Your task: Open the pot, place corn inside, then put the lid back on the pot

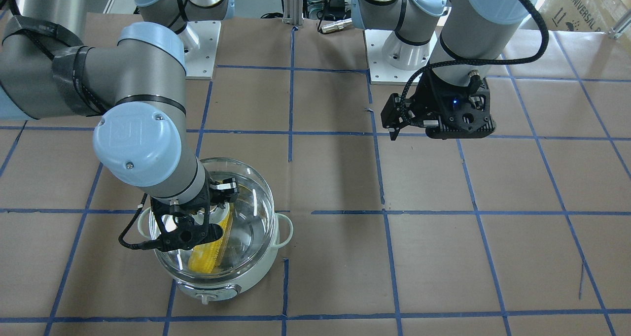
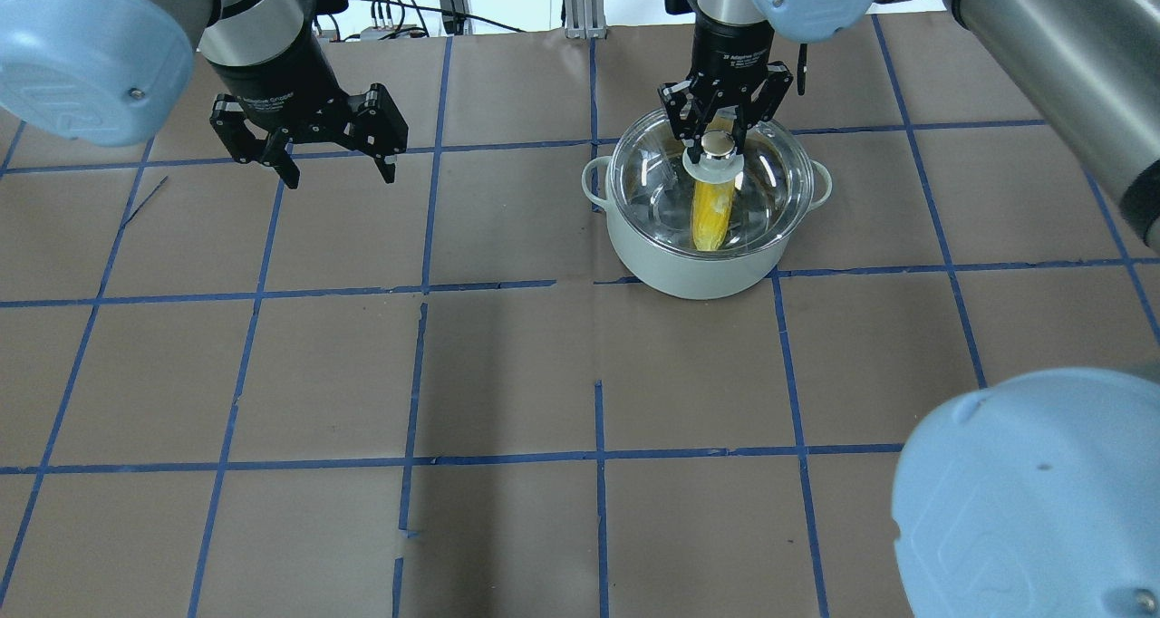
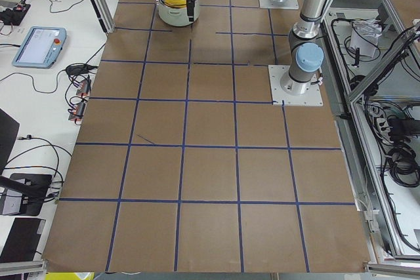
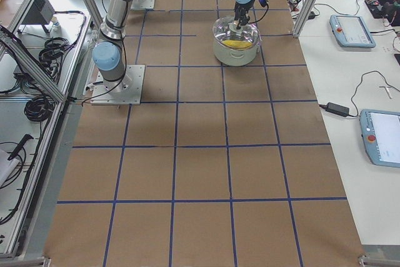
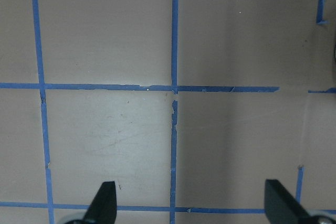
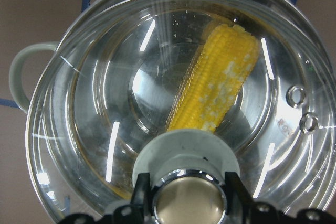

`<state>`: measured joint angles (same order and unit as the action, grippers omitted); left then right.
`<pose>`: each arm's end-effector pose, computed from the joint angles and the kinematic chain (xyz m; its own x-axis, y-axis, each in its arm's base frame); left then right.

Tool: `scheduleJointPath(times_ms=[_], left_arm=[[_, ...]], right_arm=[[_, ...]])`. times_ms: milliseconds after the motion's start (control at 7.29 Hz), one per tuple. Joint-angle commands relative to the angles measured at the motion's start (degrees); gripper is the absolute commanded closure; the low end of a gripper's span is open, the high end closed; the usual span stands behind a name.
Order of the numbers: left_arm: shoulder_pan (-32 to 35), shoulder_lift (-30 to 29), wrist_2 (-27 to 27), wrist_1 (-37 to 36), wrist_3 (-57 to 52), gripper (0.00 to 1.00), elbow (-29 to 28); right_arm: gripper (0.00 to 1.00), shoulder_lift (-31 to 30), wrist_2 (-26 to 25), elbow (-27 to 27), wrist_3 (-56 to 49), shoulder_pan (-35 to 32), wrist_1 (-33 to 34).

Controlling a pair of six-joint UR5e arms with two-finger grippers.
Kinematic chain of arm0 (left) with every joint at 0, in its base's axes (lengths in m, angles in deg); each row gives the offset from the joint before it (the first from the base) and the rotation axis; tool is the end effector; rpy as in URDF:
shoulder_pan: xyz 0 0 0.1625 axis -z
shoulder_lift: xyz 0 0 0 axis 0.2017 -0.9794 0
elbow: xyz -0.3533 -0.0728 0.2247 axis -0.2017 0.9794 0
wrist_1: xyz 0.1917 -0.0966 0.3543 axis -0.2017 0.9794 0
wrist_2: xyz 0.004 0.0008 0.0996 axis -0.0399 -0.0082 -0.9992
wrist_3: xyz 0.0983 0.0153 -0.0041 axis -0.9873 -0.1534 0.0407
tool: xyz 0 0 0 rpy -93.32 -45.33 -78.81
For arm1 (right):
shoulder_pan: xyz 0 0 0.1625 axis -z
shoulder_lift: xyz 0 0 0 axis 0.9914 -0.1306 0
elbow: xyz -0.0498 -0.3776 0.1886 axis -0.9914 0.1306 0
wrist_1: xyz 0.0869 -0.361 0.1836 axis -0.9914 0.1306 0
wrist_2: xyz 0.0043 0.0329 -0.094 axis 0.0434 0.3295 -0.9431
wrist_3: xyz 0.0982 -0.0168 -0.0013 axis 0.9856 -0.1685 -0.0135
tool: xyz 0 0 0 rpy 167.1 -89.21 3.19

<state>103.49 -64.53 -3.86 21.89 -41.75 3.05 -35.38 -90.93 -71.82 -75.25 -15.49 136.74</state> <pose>-0.1487 -0.5314 0.4617 -0.9994 -0.0284 -0.0203 -0.0290 0.9991 0.0304 0.2277 -0.6464 0.3645 -0.9755 -0.2168 -0.0373 -0.2200 0.9630 0.1560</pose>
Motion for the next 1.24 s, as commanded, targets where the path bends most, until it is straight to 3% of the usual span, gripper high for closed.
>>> scheduleJointPath(times_ms=[0,549,824,1098], left_arm=[[0.09,0.03,0.00,-0.04,0.00,0.00,0.28],[0.09,0.03,0.00,-0.57,-0.08,0.00,0.55],[0.09,0.12,0.09,-0.66,-0.08,0.00,1.07],[0.09,0.12,0.09,-0.66,-0.08,0.00,0.90]], right_arm=[[0.62,0.46,-0.08,0.03,0.00,-0.02,0.14],[0.60,0.46,-0.26,0.12,0.08,-0.02,0.41],[0.34,0.46,-0.52,-0.06,0.78,-0.02,1.54],[0.27,0.20,-0.61,-0.06,2.09,-0.02,1.64]])
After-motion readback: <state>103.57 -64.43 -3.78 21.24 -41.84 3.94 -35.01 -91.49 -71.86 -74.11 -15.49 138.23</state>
